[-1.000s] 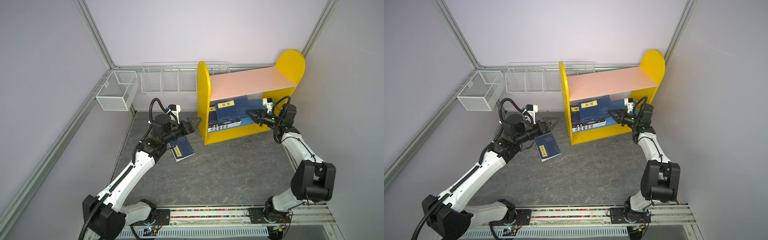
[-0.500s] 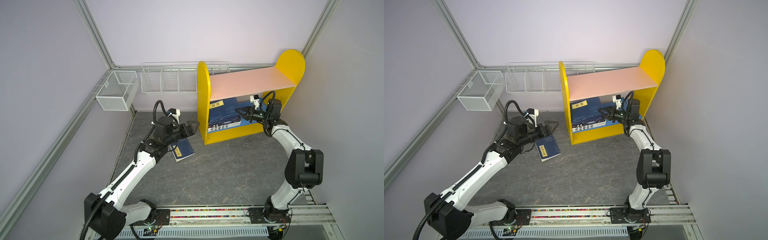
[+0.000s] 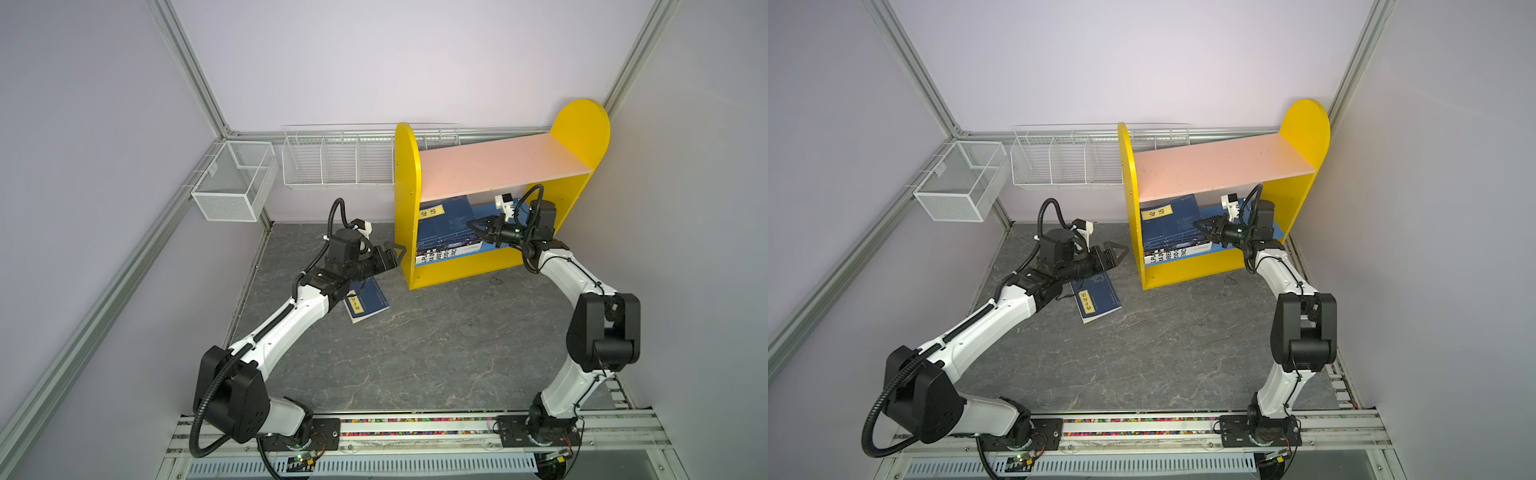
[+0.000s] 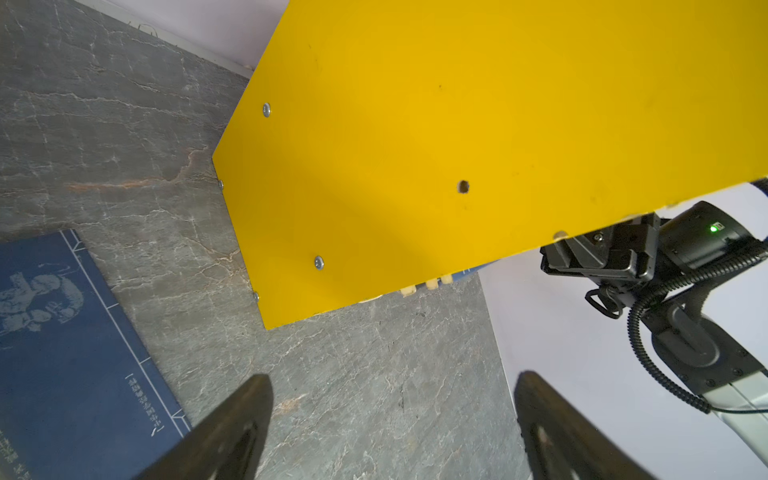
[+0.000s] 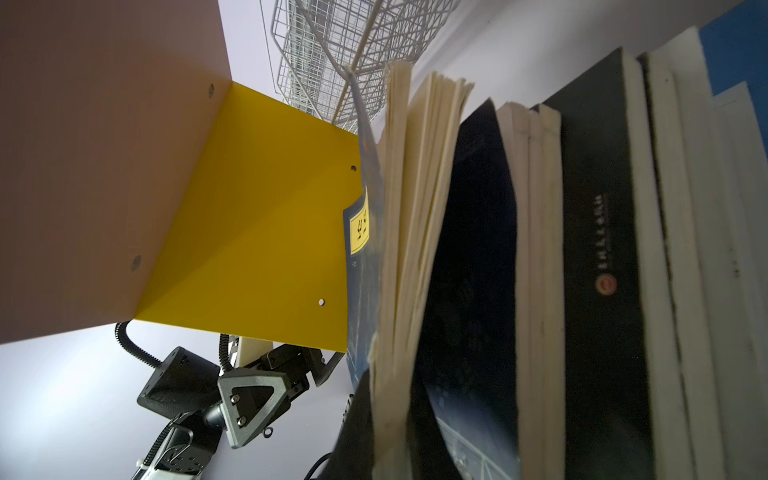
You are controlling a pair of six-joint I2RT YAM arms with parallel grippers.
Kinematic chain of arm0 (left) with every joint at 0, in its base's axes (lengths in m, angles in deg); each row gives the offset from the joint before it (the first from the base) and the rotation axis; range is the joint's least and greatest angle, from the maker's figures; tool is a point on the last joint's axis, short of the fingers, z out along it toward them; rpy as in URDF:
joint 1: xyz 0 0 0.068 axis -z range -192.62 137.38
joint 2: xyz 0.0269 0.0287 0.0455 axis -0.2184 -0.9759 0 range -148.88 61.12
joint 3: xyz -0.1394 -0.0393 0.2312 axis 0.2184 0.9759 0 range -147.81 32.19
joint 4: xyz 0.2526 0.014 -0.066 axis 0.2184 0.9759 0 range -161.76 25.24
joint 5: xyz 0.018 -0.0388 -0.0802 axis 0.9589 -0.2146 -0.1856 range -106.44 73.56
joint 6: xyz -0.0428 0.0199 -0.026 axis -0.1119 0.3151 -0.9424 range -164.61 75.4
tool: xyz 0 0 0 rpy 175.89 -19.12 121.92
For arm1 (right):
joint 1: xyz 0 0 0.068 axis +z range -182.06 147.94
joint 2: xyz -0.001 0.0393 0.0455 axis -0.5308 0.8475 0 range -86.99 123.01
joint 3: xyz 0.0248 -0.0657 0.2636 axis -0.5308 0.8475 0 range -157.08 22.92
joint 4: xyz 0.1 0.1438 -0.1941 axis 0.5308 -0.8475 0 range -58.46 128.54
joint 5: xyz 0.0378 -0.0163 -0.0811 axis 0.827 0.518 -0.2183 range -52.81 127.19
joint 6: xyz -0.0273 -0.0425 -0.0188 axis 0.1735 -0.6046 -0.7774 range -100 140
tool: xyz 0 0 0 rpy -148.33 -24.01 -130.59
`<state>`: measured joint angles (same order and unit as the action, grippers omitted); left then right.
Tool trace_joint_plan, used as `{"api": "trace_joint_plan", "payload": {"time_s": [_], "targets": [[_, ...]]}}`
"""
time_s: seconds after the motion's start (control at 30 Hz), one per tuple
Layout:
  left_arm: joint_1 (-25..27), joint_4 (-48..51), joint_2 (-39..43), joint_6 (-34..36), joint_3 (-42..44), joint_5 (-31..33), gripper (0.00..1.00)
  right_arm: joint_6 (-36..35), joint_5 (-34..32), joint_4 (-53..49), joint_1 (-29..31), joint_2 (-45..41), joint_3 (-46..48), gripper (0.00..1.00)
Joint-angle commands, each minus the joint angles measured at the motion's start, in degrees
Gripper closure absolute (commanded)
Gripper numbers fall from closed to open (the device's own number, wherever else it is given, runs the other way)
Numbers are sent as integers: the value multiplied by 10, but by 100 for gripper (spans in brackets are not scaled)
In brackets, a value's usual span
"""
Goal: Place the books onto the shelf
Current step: 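Press the blue book against the standing books with the right gripper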
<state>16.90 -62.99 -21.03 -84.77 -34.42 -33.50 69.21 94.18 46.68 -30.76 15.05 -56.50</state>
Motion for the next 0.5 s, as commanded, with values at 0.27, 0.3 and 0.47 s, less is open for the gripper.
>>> {"api": "trace_joint_plan", "payload": {"time_s": [0.27,0.3,0.47], "targets": [[61,-25,-81,29,-101,109,8,-30,8,-15,11,24,-18,92],[67,-27,-90,27,-106,125,8,-33,8,-20,12,25,-19,92],[91,-38,-121,24,-114,211,8,-46,12,-36,13,27,-23,92]]}}
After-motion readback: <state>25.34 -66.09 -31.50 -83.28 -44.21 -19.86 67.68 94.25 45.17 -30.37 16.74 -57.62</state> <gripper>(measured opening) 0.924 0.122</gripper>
